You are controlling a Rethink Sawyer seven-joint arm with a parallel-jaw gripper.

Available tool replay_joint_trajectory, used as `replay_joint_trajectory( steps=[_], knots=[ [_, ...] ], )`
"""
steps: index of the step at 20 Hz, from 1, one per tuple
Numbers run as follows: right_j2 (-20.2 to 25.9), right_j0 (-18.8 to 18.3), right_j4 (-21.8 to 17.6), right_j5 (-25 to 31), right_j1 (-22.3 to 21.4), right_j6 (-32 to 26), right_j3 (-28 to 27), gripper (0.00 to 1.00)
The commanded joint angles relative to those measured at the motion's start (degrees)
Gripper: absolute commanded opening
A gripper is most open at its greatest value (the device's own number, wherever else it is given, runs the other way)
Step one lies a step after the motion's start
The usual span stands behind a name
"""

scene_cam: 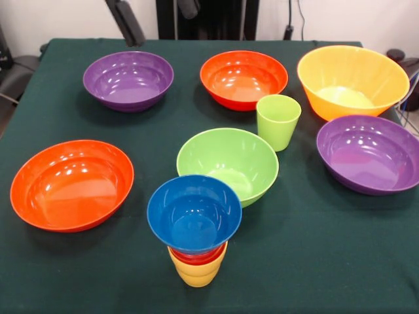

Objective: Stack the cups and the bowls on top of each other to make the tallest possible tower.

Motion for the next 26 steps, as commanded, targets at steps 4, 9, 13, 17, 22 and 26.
replay_joint_trajectory(
  steps=[4, 9, 13, 17, 22, 26],
  knots=[
    [-15.9, 0.4, 1.2, -10.2, 0.6, 13.6, 4.1, 1.00],
    [-19.0, -0.2, 1.7, -16.5, -0.1, 16.8, 5.1, 1.00],
    [-21.0, -0.8, 2.6, -20.3, -1.1, 19.8, 7.1, 1.00],
    [-23.5, 0.4, 2.5, -24.3, -2.7, 23.2, 9.4, 1.00],
    [-25.9, 3.0, 4.1, -27.0, -3.9, 26.5, 11.9, 1.00],
    [-27.8, 5.1, 5.7, -27.8, -6.4, 29.3, 13.3, 1.00]
  ],
)
